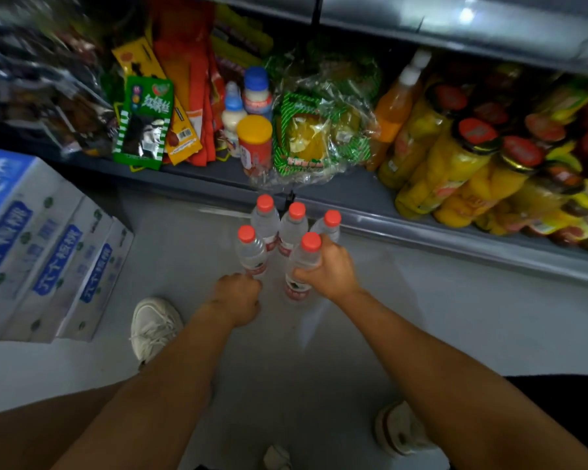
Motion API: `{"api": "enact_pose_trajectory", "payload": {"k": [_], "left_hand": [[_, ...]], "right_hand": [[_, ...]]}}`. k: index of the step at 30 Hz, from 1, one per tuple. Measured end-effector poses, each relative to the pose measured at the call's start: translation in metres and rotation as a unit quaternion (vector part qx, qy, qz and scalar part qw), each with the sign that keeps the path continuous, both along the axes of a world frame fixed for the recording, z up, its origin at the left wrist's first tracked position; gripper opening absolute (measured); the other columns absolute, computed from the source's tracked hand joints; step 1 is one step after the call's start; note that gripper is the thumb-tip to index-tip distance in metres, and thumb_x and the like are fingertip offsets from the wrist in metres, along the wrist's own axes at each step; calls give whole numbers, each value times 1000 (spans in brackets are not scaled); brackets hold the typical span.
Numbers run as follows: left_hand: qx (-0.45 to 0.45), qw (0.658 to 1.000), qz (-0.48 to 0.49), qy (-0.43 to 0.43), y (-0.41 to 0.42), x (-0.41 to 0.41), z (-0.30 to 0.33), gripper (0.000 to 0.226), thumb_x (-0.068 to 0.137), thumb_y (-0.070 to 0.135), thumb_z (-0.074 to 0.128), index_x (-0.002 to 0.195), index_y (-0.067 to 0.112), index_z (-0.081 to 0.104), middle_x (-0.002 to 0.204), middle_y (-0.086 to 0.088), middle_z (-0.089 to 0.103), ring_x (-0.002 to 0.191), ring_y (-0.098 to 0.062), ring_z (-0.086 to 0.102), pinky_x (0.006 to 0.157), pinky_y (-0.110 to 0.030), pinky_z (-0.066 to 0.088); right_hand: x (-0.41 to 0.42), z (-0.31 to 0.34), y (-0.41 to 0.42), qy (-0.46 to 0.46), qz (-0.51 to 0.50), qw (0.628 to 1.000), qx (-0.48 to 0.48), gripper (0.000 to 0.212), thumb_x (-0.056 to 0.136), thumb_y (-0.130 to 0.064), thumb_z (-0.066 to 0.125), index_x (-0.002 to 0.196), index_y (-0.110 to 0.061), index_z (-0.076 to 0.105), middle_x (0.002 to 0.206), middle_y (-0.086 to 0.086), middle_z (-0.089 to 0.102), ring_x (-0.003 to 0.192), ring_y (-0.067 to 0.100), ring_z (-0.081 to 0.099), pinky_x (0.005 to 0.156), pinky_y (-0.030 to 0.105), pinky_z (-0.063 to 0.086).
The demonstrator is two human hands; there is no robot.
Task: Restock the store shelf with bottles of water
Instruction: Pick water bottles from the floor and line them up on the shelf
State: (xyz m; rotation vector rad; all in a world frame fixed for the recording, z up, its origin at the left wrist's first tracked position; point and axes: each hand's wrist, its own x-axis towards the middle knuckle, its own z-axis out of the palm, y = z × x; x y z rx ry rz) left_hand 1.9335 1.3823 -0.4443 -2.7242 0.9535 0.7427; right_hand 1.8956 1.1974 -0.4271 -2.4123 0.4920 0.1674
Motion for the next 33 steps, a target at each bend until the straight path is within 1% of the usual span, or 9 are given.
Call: {"api": "enact_pose_trajectory", "payload": {"k": [4, 7, 11, 15, 21, 25, 27, 29, 33], "left_hand": [[-25, 999, -8, -42, -8, -1, 39, 35, 89, 30, 50, 119, 14, 60, 123, -10, 59, 112, -30, 57, 90, -35, 47], [-54, 996, -18, -73, -16, 0, 73, 32, 90, 30, 50, 115, 11, 60, 121, -11, 58, 110, -32, 56, 89, -38, 46], [-100, 984, -39, -139, -27, 7, 130, 31, 92, 27, 49, 118, 13, 58, 121, -11, 56, 109, -32, 55, 85, -38, 46], [-149, 964, -57, -211, -37, 21, 193, 25, 91, 27, 48, 109, 12, 58, 112, -10, 59, 103, -31, 56, 75, -34, 43], [-204, 929, -67, -303, -58, 43, 283, 27, 91, 30, 46, 108, 14, 60, 113, -7, 58, 108, -29, 55, 82, -36, 44], [-255, 906, -78, -329, -73, 62, 332, 28, 92, 31, 48, 110, 14, 59, 112, -7, 58, 106, -28, 54, 82, -36, 43], [-267, 898, -83, -340, -78, 75, 350, 26, 92, 31, 48, 108, 13, 58, 110, -7, 58, 104, -28, 55, 80, -36, 44], [-276, 891, -85, -351, -84, 89, 363, 24, 92, 30, 48, 104, 12, 57, 106, -8, 58, 102, -28, 55, 77, -36, 44], [-274, 882, -84, -373, -95, 116, 378, 26, 93, 31, 48, 108, 12, 58, 108, -8, 57, 103, -28, 54, 76, -34, 42]], "right_hand": [[-8, 46, -14, -41, 11, 999, 2, 60, 63, -46, 73, 111, -19, 48, 101, 7, 66, 96, 34, 62, 73, 37, 50], [-13, 89, -25, -87, 27, 996, -14, 57, 62, -43, 76, 108, -16, 55, 104, 8, 67, 98, 32, 62, 76, 40, 51], [-11, 157, -38, -141, 52, 988, -36, 46, 61, -37, 79, 99, -19, 59, 94, 2, 70, 87, 24, 65, 74, 41, 53], [-2, 232, -46, -191, 63, 978, -47, 39, 60, -32, 82, 92, -22, 62, 89, -3, 72, 83, 14, 67, 71, 32, 54], [15, 340, -57, -251, 80, 963, -50, 31, 60, -26, 85, 82, -13, 66, 78, 0, 71, 71, 11, 66, 63, 35, 55], [33, 398, -66, -275, 84, 957, -42, 27, 62, -21, 85, 78, -11, 66, 66, -2, 64, 53, -3, 57, 44, 17, 41], [49, 421, -70, -296, 78, 951, -42, 36, 55, -28, 85, 82, -14, 66, 75, 6, 69, 66, 8, 67, 56, 31, 54], [68, 439, -73, -337, 72, 938, -43, 49, 47, -33, 81, 91, -17, 65, 87, 10, 71, 80, 24, 69, 71, 45, 57], [105, 461, -80, -369, 63, 925, -62, 54, 56, -21, 86, 101, -15, 57, 85, 3, 63, 75, 19, 60, 69, 38, 52]]}}
